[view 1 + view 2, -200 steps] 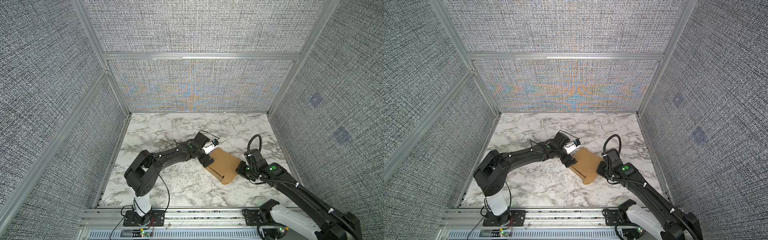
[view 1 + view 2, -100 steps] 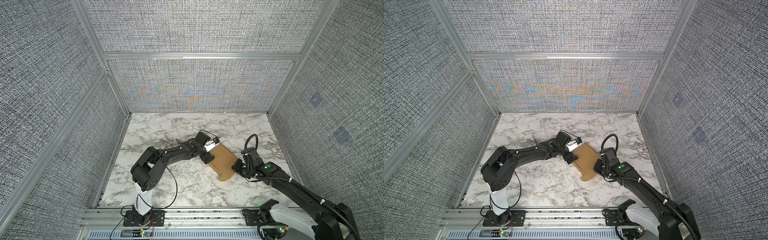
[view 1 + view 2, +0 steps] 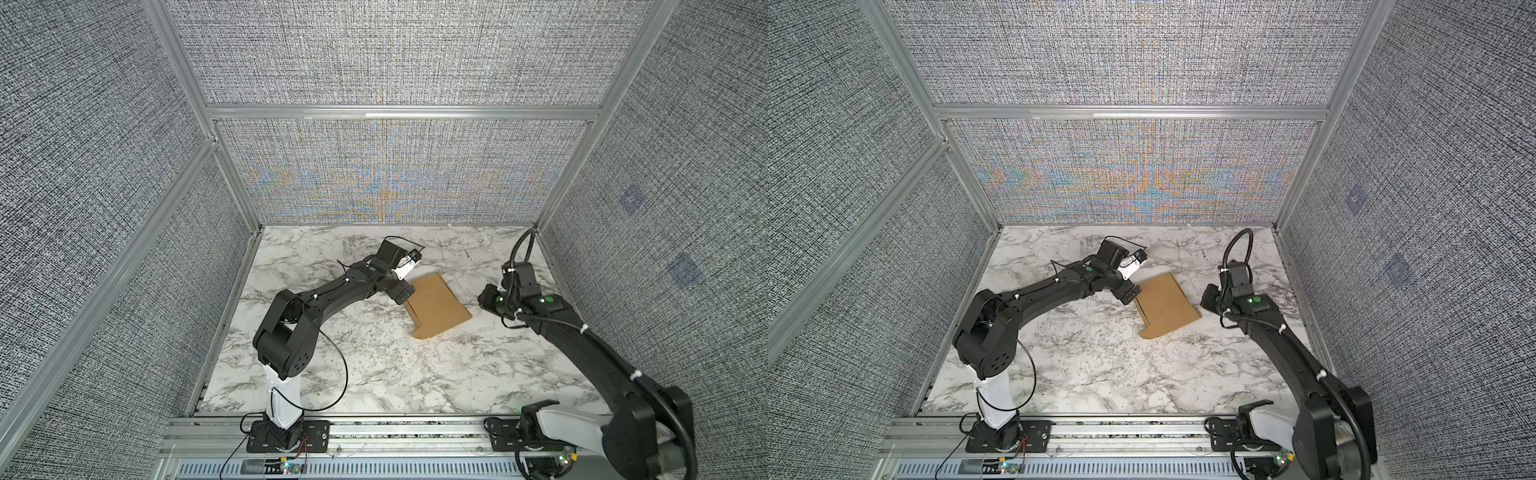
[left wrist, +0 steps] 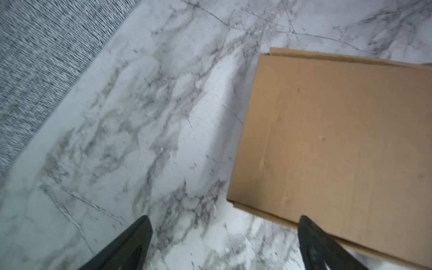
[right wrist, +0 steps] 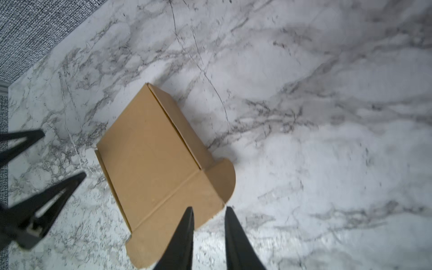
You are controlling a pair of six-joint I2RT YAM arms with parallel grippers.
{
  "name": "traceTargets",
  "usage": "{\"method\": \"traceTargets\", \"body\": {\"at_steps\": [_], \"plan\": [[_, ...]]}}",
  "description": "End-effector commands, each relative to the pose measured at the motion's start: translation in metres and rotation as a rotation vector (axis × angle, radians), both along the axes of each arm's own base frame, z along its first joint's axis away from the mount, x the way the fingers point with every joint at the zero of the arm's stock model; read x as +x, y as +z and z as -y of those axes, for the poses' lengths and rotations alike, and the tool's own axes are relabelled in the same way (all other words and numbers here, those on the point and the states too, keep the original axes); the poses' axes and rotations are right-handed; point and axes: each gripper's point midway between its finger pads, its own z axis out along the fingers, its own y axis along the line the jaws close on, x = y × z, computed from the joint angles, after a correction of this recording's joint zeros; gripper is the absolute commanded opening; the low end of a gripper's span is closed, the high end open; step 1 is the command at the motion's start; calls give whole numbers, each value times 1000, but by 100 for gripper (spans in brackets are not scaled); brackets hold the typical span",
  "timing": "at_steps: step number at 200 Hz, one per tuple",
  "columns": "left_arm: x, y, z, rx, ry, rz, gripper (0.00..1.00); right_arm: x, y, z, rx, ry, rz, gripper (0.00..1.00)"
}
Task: Assemble paper box
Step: Close the paper box at the center of the table.
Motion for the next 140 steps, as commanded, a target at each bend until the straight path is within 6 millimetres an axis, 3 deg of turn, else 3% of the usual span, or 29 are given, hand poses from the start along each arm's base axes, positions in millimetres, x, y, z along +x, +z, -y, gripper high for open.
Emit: {"method": "traceTargets", "body": {"at_steps": [1,29,66,91,122,140], "plan": [[-21,-3,-3,-140,112,-152,100,40,17,-21,3,188,92,31],[-43,-13,9,-290,152,-294,99,78,7,-46,82,294,61,32],[-50,-20,36,-411,143,-464,88,99,-26,-68,183,349,-15,31],[-44,-28,42,-415,147,-495,75,96,-43,-77,258,344,-42,26],[-38,-36,41,-408,160,-507,72,76,-68,-78,294,317,-115,25],[-35,-38,43,-414,151,-519,68,64,-68,-78,288,322,-124,24]]}}
